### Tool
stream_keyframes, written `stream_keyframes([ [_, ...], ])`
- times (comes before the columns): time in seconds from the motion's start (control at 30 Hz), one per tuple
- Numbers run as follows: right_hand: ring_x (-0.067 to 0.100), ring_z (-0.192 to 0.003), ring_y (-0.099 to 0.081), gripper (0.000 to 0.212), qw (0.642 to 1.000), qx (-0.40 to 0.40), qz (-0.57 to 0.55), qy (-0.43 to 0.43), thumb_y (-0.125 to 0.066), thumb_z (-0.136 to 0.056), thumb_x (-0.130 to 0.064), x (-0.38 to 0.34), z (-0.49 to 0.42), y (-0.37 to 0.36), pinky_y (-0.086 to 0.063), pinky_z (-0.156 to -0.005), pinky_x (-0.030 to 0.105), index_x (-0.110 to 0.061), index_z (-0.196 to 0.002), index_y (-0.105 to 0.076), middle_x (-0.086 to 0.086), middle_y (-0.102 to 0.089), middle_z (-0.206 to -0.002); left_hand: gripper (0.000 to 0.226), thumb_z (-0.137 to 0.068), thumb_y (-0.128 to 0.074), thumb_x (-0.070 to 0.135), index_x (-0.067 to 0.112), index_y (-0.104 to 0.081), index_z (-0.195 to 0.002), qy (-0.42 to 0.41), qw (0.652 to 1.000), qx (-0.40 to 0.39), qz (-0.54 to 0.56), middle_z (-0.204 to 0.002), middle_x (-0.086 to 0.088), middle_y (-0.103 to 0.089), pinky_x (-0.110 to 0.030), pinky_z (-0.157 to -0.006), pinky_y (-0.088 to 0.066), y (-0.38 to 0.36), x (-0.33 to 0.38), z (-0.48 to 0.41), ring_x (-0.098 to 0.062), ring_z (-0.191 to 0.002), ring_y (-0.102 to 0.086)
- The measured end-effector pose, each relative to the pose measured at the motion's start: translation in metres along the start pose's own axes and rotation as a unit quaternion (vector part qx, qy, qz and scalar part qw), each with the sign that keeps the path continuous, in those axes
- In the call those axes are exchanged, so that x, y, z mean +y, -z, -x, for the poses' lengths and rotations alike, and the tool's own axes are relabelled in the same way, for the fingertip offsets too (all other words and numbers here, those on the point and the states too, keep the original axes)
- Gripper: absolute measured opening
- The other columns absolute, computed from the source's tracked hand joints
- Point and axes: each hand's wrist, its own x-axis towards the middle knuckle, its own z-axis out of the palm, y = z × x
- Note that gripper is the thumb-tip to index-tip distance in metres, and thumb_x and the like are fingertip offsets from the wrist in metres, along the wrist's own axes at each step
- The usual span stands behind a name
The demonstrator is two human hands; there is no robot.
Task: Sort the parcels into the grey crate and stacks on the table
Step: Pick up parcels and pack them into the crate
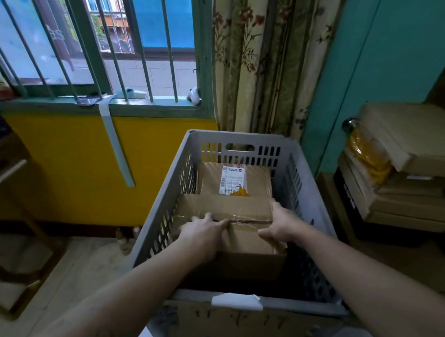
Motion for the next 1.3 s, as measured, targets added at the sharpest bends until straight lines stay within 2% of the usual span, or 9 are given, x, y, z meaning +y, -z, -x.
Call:
stream_keyframes([
  [0.23,0.026,-0.123,-0.055,0.1,0.999,0.031,0.033,-0.001,-0.072,-0.089,-0.034,0.0,0.0,-0.009,-0.051,-0.096,0.036,-0.024,-0.158,-0.001,0.011,-0.05,-0.143,0.086,-0.094,-0.065,0.022,0.039,-0.01,-0.158,0.003,1.0,0.0,-0.017,-0.162,-0.017,-0.015,-0.063,-0.101,-0.046,-0.002,0.0,-0.005,-0.046,-0.14,-0.032],
  [0.4,0.027,-0.121,-0.054,0.089,0.997,0.043,0.069,0.013,-0.074,-0.084,-0.042,0.001,0.008,-0.003,-0.05,-0.098,0.038,-0.021,-0.154,-0.023,0.012,-0.046,-0.141,0.092,-0.09,-0.07,0.039,0.042,-0.007,-0.157,0.009,1.0,-0.001,-0.006,-0.163,-0.014,-0.015,-0.06,-0.104,-0.045,-0.001,0.001,0.002,-0.042,-0.142,-0.029],
  [0.53,0.028,-0.132,-0.045,0.089,0.993,0.056,0.074,0.066,-0.076,-0.082,-0.044,-0.008,0.025,0.013,-0.044,-0.105,0.04,-0.021,-0.153,-0.027,0.012,-0.036,-0.151,0.103,-0.079,-0.072,0.061,0.042,-0.008,-0.158,0.01,0.999,0.006,0.044,-0.162,-0.01,-0.019,-0.057,-0.108,-0.041,0.009,-0.002,0.013,-0.038,-0.144,-0.029],
  [0.67,0.025,-0.14,-0.038,0.087,0.985,0.081,0.017,0.153,-0.074,-0.085,-0.042,-0.014,0.061,0.039,-0.036,-0.11,0.037,-0.023,-0.155,-0.027,0.006,-0.033,-0.157,0.105,-0.077,-0.072,0.065,0.042,-0.008,-0.157,0.005,0.995,0.044,0.092,-0.164,-0.005,-0.02,-0.055,-0.112,-0.039,0.022,0.003,0.027,-0.032,-0.146,-0.028],
  [0.83,0.008,-0.136,-0.039,0.073,0.941,0.18,-0.107,0.265,-0.074,-0.087,-0.034,0.006,0.12,0.055,-0.03,-0.102,0.018,-0.026,-0.15,-0.039,-0.007,-0.042,-0.151,0.097,-0.083,-0.065,0.066,0.043,-0.007,-0.158,-0.039,0.976,0.141,0.163,-0.166,0.001,-0.017,-0.05,-0.114,-0.037,0.05,0.043,0.055,-0.026,-0.148,-0.027],
  [0.97,-0.011,-0.123,-0.032,0.063,0.899,0.253,-0.208,0.291,-0.071,-0.089,-0.031,0.039,0.156,0.061,-0.025,-0.095,0.003,-0.034,-0.145,-0.043,-0.025,-0.039,-0.137,0.092,-0.084,-0.063,0.066,0.043,-0.013,-0.157,-0.084,0.947,0.208,0.23,-0.165,0.004,-0.019,-0.044,-0.115,-0.036,0.071,0.087,0.08,-0.022,-0.148,-0.028],
  [1.1,-0.007,-0.132,-0.034,0.06,0.871,0.317,-0.247,0.284,-0.071,-0.089,-0.029,0.085,0.178,0.075,-0.029,-0.106,0.013,-0.034,-0.143,-0.045,-0.023,-0.041,-0.143,0.088,-0.086,-0.064,0.061,0.041,-0.016,-0.157,-0.118,0.922,0.246,0.274,-0.162,0.006,-0.025,-0.037,-0.111,-0.037,0.088,0.137,0.096,-0.019,-0.144,-0.032],
  [1.2,-0.017,-0.122,-0.041,0.056,0.847,0.369,-0.27,0.27,-0.072,-0.087,-0.026,0.113,0.184,0.087,-0.031,-0.098,0.006,-0.038,-0.136,-0.047,-0.034,-0.044,-0.129,0.084,-0.086,-0.066,0.057,0.042,-0.019,-0.155,-0.13,0.897,0.283,0.313,-0.161,0.007,-0.027,-0.039,-0.113,-0.034,0.098,0.166,0.1,-0.018,-0.146,-0.029],
  [1.3,-0.018,-0.119,-0.043,0.053,0.825,0.407,-0.302,0.25,-0.072,-0.087,-0.024,0.14,0.191,0.1,-0.037,-0.099,0.012,-0.042,-0.13,-0.048,-0.04,-0.041,-0.123,0.083,-0.088,-0.066,0.053,0.044,-0.019,-0.155,-0.14,0.881,0.303,0.336,-0.161,0.009,-0.025,-0.036,-0.11,-0.034,0.104,0.199,0.101,-0.017,-0.146,-0.028],
])
